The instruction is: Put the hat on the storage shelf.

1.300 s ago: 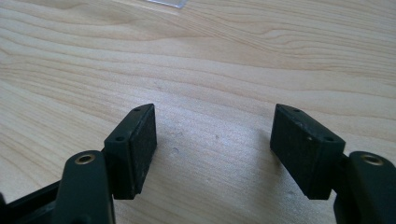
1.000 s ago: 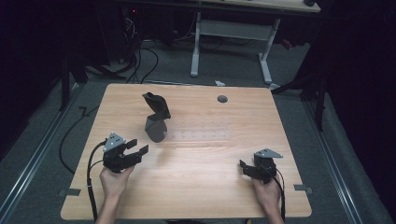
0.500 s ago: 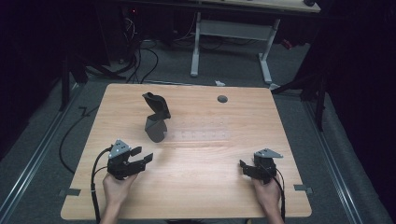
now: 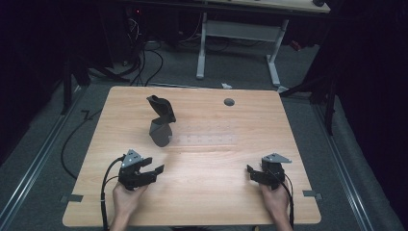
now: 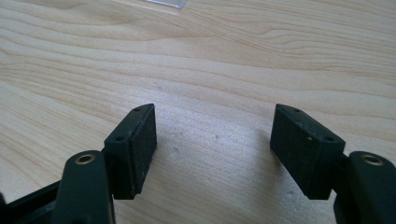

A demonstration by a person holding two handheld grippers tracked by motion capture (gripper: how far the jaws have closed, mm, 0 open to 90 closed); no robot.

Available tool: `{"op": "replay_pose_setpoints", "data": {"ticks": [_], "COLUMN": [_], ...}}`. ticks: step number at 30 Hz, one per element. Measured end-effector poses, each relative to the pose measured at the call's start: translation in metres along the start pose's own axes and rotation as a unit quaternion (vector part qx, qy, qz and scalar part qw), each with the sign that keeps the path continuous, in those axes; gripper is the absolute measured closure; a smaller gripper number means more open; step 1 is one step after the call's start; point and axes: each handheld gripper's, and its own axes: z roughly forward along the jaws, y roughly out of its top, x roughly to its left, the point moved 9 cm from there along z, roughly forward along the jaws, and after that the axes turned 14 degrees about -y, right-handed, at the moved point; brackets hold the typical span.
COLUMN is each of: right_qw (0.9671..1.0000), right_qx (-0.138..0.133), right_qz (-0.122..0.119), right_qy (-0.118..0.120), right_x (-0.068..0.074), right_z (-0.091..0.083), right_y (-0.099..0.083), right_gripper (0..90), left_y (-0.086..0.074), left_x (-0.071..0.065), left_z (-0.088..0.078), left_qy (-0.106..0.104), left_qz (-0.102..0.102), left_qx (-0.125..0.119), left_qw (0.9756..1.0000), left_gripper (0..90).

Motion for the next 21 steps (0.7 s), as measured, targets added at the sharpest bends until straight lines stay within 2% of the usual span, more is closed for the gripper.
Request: {"op": "replay_pose_setpoints", "data": {"ticks": [4, 8, 16, 21], "right_qw": [1.0, 1.0, 1.0, 1.0], "right_qx": [0.0, 0.0, 0.0, 0.0], "right_qz": [0.0, 0.0, 0.0, 0.0], "right_qy": [0.0, 0.0, 0.0, 0.0], "right_x": [0.0, 0.0, 0.0, 0.0], "right_z": [0.0, 0.0, 0.0, 0.0], "right_y": [0.0, 0.0, 0.0, 0.0], "right_gripper": [31.9, 31.9, 31.8, 31.9], "left_y": [-0.005, -0.012, -0.023, -0.032], "left_x": [-0.001, -0.003, -0.001, 0.002], "left_z": [0.003, 0.006, 0.013, 0.018], "left_qy": [-0.001, 0.0, 0.004, 0.01], "left_qz": [-0.003, 0.007, 0.008, 0.023], "left_qx": [0.003, 0.01, 0.021, 0.026], "left_qw": [1.0, 0.9999, 0.9997, 0.9993], "left_gripper": [39.1, 39.1, 39.1, 38.5]}}
